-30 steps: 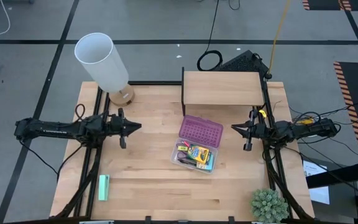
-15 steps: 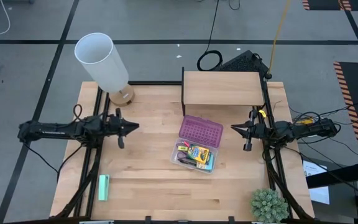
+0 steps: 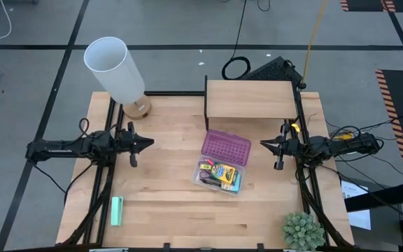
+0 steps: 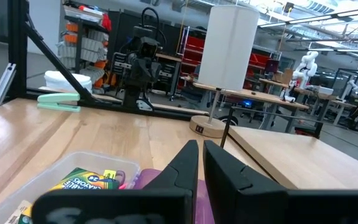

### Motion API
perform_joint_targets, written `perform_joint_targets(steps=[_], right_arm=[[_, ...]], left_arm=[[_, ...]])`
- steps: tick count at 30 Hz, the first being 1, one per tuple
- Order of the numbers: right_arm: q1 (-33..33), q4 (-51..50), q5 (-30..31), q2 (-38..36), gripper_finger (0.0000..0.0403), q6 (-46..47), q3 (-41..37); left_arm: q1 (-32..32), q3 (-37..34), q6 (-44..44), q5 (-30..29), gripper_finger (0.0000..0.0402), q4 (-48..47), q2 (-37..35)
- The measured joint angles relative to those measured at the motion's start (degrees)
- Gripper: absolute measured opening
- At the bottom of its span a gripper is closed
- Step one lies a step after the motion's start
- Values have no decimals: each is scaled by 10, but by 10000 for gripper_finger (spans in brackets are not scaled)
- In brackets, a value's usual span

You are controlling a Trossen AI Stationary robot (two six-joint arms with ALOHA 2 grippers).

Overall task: Pack school essentials
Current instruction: Return to Home Position

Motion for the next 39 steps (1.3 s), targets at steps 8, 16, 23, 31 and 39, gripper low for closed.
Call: perform_joint_targets(steps=[8,16,23,31,39], right_arm=[[0,-3,0,0,17,0,0],[0,-4,0,0,17,0,0],[0,-4,0,0,17,-6,0],[0,-4,0,0,17,-6,0],[0,-4,0,1,17,-6,0]], left_arm=[[0,-20,17,19,35,13,-25],[0,-20,31,19,35,11,-44],[0,-20,46,28,35,9,-59],[4,-20,59,28,35,9,-59],[19,-38,72,70,35,51,-53]])
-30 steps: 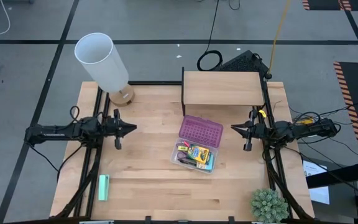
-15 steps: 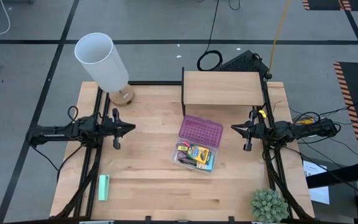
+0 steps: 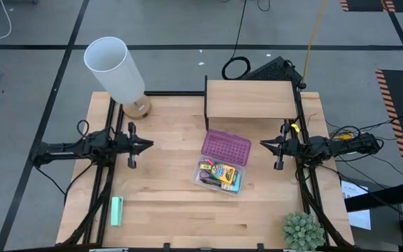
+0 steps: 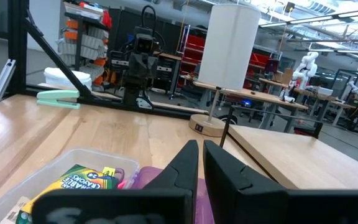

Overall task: Pack school essentials
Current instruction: Return to Home Position

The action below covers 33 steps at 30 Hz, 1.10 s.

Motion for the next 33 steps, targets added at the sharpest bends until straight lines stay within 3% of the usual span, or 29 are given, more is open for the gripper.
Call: perform_joint_targets(steps=[33], right_arm=[[0,0,0,1,17,19,0]], left_arm=[[7,0,0,19,35,-1,4]])
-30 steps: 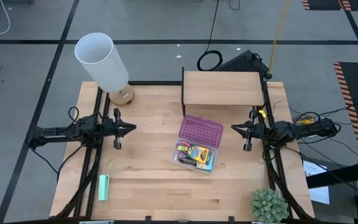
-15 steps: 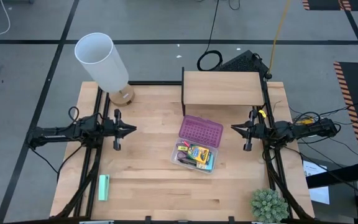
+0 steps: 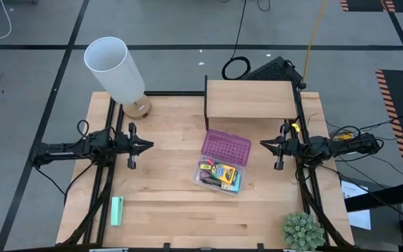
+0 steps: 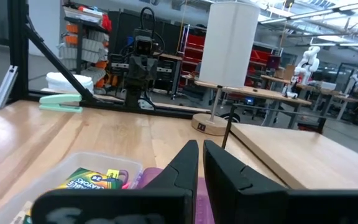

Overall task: Pack school essentials
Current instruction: Return to Home Position

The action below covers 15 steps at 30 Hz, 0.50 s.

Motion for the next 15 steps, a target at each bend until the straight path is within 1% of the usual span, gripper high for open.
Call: perform_joint_targets(steps=[3,4,7,9,15], right_arm=[[0,-2,-3,0,17,12,0],[0,-4,-17,0,17,14,0],[0,-9,-83,0,17,14,0],[0,-11,-105,0,17,17,0],[0,-10,-107,0,17,26,0]], left_arm=[[0,0,0,0,35,0,0],[0,0,0,0,35,0,0],[0,0,0,0,35,0,0],[0,0,0,0,35,0,0],[0,0,0,0,35,1,0]])
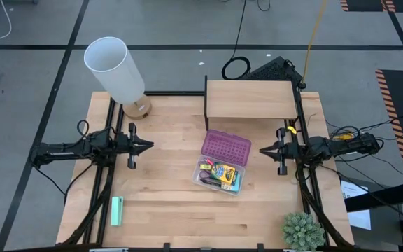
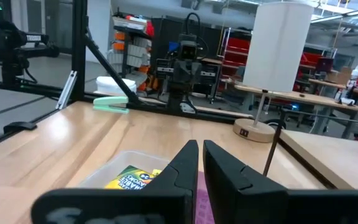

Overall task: Pack school essentials
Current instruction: Return to Home Position

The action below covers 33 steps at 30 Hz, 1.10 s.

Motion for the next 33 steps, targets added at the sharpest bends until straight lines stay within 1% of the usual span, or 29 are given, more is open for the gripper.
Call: perform_joint_targets(steps=[5,9,14,19,26,30,33], right_arm=[[0,0,-2,0,17,-14,0],[0,-1,-62,0,16,-44,0],[0,0,-104,0,2,-73,0],[-6,-6,-105,0,1,-77,0],[-50,-22,-108,0,0,-74,0],[-79,-23,-132,0,0,-74,0],[-101,-24,-134,0,0,-74,0]], left_arm=[[0,0,0,0,35,0,0],[0,0,0,0,35,0,0],[0,0,0,0,35,0,0],[0,0,0,-1,35,0,0],[0,0,0,-1,35,0,0],[0,0,0,-1,35,0,0],[0,0,0,-1,35,0,0]])
